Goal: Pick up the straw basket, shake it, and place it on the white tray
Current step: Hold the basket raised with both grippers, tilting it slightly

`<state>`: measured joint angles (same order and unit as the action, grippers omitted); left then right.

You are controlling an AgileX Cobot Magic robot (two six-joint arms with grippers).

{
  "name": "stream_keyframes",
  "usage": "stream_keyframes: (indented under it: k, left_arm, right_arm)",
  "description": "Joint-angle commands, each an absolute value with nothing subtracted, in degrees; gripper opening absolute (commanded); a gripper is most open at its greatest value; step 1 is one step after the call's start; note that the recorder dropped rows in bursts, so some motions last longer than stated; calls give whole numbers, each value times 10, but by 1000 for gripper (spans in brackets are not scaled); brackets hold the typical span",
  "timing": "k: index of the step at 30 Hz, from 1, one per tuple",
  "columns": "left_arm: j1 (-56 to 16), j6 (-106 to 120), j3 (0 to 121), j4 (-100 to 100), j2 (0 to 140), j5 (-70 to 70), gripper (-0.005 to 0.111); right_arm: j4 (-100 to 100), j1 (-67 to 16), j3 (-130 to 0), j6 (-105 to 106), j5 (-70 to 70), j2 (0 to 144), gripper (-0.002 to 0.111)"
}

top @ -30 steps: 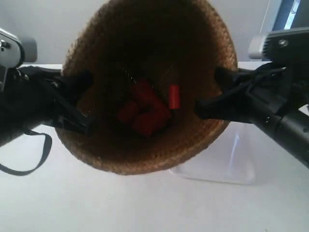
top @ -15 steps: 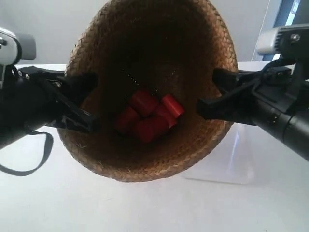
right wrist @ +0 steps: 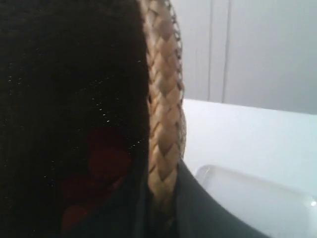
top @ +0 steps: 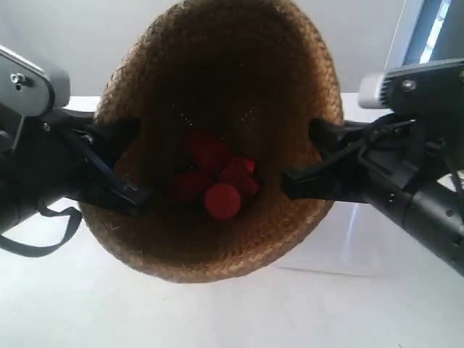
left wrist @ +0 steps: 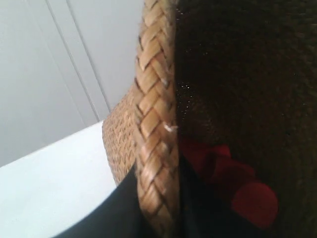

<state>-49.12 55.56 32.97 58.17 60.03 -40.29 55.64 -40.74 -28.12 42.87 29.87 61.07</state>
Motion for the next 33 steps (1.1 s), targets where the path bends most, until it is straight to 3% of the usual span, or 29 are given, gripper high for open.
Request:
stream_keyframes:
  k: [1,11,14,16,18,19,22,25,33]
  left_arm:
    - [-488,585,334,557,583,-366,0]
    - [-492,557,335,561,601,-416,0]
    - [-595,641,331,621,475,-305,0]
    - [-654,735,327,718,446,-430,0]
    - [-630,698,321,645,522,-547,0]
    - [-569,637,334,564,601,-593,0]
    - [-522,681,379,616,661,-457,0]
    - [-543,671,371,623,658,-525,0]
    - [-543,651,371,625,674,-520,0]
  right_arm:
    - [525,-428,-303,448,292,598,0]
    - [539,-430,-309,462,307,603,0]
    - [541,-481,-312,488,133,449,0]
    - [549,-494,-291,490,200,408,0]
    - [557,-482,-267,481,440,510,0]
    - [556,-461,-292,474,505,628,0]
    - [571,-470,-341,507,407,700,0]
    - [572,-481,-341,499,415,689,0]
    - [572,-481,-341,481,412,695,0]
